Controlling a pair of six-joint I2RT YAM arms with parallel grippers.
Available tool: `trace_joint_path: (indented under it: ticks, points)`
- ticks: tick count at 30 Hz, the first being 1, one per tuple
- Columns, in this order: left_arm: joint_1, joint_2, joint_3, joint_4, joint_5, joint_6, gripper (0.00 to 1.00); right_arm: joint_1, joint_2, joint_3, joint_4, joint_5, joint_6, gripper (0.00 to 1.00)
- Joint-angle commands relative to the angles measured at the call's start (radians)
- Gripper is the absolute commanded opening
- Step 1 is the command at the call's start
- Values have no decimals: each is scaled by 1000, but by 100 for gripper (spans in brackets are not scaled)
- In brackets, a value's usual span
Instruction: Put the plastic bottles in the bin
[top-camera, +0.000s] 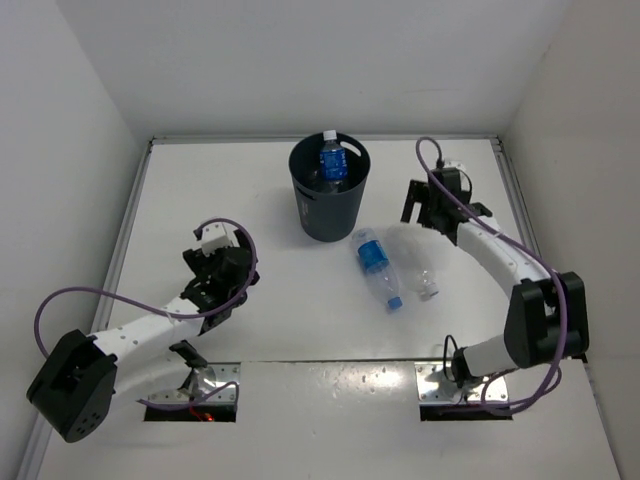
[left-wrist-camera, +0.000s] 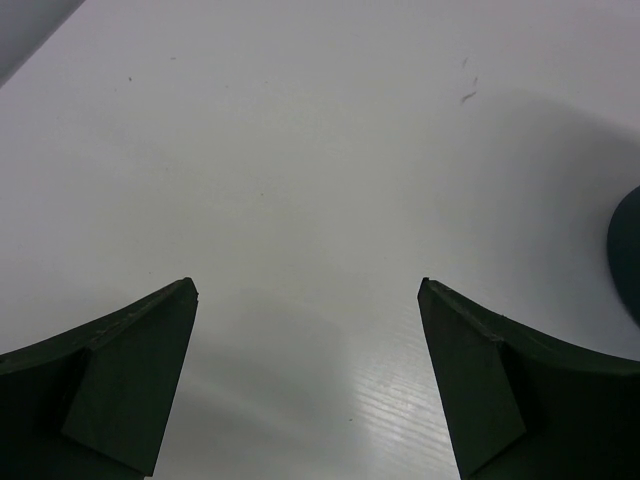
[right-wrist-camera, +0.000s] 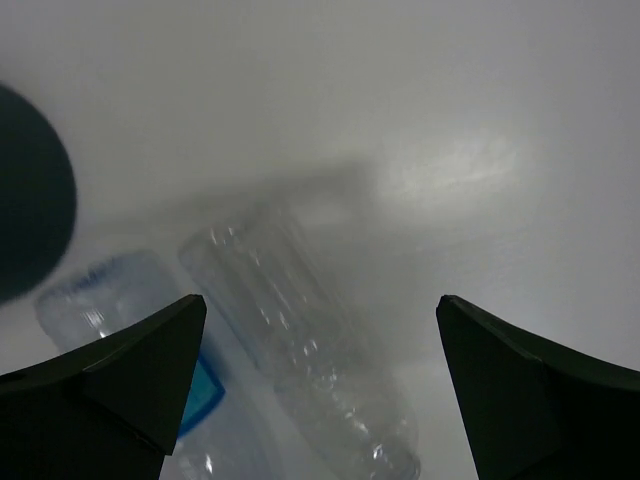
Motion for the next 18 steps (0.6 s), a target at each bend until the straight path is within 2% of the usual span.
trace_joint_path:
  ticks: [1, 14, 18]
  points:
    - [-10, 2, 9, 21, -19, -1, 99, 7, 28, -41, -110, -153, 32, 100]
    - [-10, -25, -10, 53, -10, 19, 99, -2, 333, 32, -184, -282, 1, 100]
    - [-10, -35, -21, 64, 10, 40, 99, -2, 361, 41, -193, -303, -8, 98]
